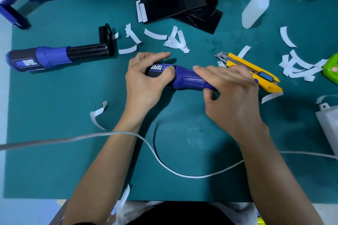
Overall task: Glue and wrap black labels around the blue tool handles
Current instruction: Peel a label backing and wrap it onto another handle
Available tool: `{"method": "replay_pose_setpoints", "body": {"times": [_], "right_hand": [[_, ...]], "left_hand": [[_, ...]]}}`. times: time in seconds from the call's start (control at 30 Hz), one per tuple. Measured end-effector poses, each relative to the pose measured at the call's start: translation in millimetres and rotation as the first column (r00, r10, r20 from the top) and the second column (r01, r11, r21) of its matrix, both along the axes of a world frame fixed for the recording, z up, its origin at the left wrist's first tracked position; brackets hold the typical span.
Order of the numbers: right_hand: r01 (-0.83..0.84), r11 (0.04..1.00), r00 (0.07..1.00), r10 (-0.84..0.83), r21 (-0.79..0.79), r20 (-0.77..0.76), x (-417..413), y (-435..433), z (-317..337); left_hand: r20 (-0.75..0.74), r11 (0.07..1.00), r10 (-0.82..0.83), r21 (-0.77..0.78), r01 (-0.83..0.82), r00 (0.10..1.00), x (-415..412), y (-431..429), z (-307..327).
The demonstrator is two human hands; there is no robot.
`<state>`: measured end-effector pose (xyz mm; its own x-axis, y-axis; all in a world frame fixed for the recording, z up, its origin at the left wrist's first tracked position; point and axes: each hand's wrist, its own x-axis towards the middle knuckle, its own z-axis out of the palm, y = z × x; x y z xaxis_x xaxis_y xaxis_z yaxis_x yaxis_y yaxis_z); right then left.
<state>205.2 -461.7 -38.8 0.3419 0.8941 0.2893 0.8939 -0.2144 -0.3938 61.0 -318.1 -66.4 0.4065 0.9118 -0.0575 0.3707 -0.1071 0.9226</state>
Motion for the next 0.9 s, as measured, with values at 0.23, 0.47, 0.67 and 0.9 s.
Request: {"method": "replay_pose_setpoints", "body": {"times": [0.23,0.47,0.67,0.9], "right_hand": [[0.01,0.977,0.997,0.007,-0.211,0.079,-12,7,-18],[0.008,0.998,1.0,-0.009,-0.057,-0.019,-8,7,-31],[-0.022,0.999,0.999,0.02,-0.045,-0.049,-5,6,-29],[-0.027,0.997,0.998,0.023,-0.074,-0.055,-7,7,-28]], "left_hand": [[-0.029,0.936,-0.346,0.061,0.348,0.938,-27,11,3],[-0.228,0.88,-0.363,0.235,0.413,0.904,-30,7,4],[-0.213,0.856,-0.378,0.29,0.428,0.901,-30,7,0],[-0.048,0.945,-0.255,0.198,0.26,0.966,-23,9,-5]]}}
